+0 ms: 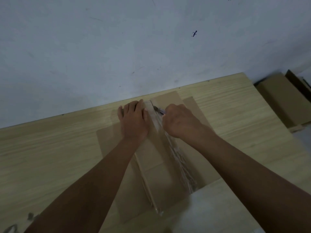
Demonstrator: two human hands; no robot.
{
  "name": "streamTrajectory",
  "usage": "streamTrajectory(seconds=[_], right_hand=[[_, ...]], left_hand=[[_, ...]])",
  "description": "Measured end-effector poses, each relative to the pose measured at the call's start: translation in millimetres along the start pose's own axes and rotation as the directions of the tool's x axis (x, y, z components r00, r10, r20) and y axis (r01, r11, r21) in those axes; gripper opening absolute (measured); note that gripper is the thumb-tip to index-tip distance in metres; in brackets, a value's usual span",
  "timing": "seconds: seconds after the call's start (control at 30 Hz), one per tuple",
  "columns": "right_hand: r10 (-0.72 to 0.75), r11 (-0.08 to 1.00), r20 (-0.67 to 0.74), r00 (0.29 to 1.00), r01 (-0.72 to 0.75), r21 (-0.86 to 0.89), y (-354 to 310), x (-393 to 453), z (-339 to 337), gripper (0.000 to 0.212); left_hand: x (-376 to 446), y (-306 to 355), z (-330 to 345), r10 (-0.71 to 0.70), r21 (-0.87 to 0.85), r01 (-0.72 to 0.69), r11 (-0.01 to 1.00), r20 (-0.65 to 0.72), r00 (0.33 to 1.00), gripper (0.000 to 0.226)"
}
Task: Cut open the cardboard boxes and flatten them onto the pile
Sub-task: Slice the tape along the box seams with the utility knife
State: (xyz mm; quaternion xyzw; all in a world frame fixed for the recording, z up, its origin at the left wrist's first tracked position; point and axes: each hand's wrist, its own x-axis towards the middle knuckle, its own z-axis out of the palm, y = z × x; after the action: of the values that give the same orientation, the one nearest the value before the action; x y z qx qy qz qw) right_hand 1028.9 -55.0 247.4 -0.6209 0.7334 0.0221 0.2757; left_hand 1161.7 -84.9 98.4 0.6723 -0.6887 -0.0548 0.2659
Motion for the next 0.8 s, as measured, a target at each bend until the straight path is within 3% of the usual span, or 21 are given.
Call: streamTrajectory(seconds=[0.2,0.3,0.4,0.8], right_hand=[[-0.002,0.999,-0.028,1.0,0.003,0.047,6.7,-5.4,7.1,0.029],[-0.004,0.998,-0.02,1.0,0.005,0.063,8.3,-5.7,7.2,0.029],[-0.015,0.999,-0.013,1.0,0.015,0.05,9.5,-7.3,7.4,0.026],[0.007,1.0,0.089,0.996,-0.008,0.004,33.9,-43.1,12.2,0.028]], left_hand=[[-8.2,1.9,-12.9,0.104,-0.029,-0.108,0.994,-0.113,0.988,0.026],[-39.2,5.0,-15.2,0.216,0.027,-0.219,0.975,0.066,0.974,0.046],[-60.0,4.1,-12.7,0.203,0.074,-0.22,0.973,0.186,0.961,0.063],[-57.6,7.5,-17.6,0.174,0.106,-0.198,0.974,0.2,0.964,0.065]])
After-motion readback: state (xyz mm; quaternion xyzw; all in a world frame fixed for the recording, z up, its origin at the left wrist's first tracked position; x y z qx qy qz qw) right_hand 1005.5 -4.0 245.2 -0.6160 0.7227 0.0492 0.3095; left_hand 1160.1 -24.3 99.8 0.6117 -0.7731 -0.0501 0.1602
